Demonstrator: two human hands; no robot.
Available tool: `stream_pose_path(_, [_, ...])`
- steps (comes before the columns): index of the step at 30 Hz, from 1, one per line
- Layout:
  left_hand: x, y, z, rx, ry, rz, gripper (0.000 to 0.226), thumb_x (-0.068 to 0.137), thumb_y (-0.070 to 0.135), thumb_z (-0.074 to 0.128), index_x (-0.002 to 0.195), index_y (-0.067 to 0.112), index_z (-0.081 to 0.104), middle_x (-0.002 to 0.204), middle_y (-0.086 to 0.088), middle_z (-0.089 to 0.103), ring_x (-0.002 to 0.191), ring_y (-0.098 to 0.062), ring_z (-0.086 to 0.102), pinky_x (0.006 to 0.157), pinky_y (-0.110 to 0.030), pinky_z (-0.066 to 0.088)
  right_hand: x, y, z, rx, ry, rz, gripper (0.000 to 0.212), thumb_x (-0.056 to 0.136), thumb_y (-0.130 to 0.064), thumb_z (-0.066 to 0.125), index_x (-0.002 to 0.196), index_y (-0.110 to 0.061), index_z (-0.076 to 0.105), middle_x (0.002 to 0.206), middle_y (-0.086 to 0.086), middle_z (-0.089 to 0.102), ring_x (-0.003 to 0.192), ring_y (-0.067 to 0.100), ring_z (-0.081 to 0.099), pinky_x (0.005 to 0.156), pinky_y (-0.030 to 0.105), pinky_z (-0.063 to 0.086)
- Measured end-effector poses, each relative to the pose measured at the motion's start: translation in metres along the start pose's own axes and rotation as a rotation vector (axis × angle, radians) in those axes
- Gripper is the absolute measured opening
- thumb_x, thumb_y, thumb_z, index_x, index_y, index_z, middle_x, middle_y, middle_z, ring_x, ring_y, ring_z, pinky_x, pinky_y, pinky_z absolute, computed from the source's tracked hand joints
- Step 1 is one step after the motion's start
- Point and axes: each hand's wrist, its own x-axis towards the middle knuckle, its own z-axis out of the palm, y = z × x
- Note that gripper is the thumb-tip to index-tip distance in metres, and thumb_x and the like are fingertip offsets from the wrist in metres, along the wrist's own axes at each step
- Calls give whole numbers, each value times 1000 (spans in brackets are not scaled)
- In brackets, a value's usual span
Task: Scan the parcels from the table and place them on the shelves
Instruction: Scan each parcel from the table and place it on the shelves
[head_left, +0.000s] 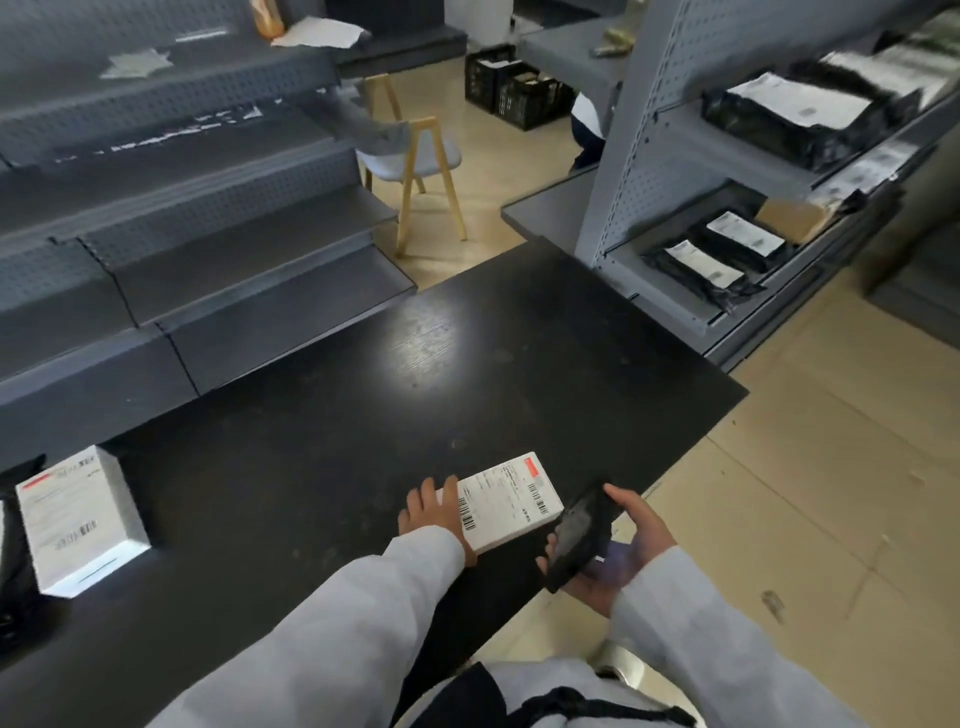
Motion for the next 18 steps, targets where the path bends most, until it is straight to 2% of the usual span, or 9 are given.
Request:
stream_pose_path(3, [5, 19, -1, 65, -19, 37, 119, 65, 44, 84, 152, 31, 5, 158, -6, 19, 147, -31, 17, 119, -51, 23, 6, -19, -17, 147, 41, -2, 74, 70, -43, 78, 126, -1, 54, 123, 25, 61, 100, 43, 64, 85, 56, 57])
stream_pose_path(6, [14, 36, -5, 148, -25, 13, 116, 61, 48, 83, 150, 29, 11, 150, -4, 31, 142, -29, 28, 116, -52, 25, 9, -42, -33, 174, 78, -23, 77, 69, -46, 78, 128, -3, 55, 122, 24, 62, 101, 45, 64, 84, 59, 57])
stream_pose_path(10, [22, 55, -10, 159, -28, -72, 117, 55, 54, 82, 147, 28, 15, 144, -3, 36, 138, -29, 34, 113, -48, 31, 5, -77, -64, 178, 63, -61, 76, 68, -46, 78, 129, -5, 58, 122, 23, 63, 107, 47, 64, 88, 62, 54])
stream_pose_path(13, [24, 97, -20, 21, -74, -121, 114, 52, 55, 83, 145, 28, 22, 142, -3, 39, 134, -28, 38, 109, -44, 38, -1, -109, -92, 150, 67, -124, 65, 74, -44, 75, 125, -6, 61, 117, 21, 63, 104, 43, 62, 94, 62, 52])
stream_pose_path(16, [22, 168, -33, -225, -107, 19, 109, 45, 52, 88, 136, 28, 33, 134, 0, 48, 124, -25, 49, 102, -41, 46, -7, -141, -117, 126, 65, -219, 51, 78, -35, 75, 122, -10, 63, 115, 22, 64, 102, 43, 62, 95, 62, 51])
stream_pose_path(18, [10, 223, -43, -482, -149, 139, 92, 55, 35, 92, 130, 25, 41, 127, 4, 55, 113, -20, 56, 92, -34, 52, -12, -162, -131, 139, 41, -285, 52, 76, -27, 78, 124, -13, 63, 121, 26, 64, 110, 47, 62, 95, 65, 50])
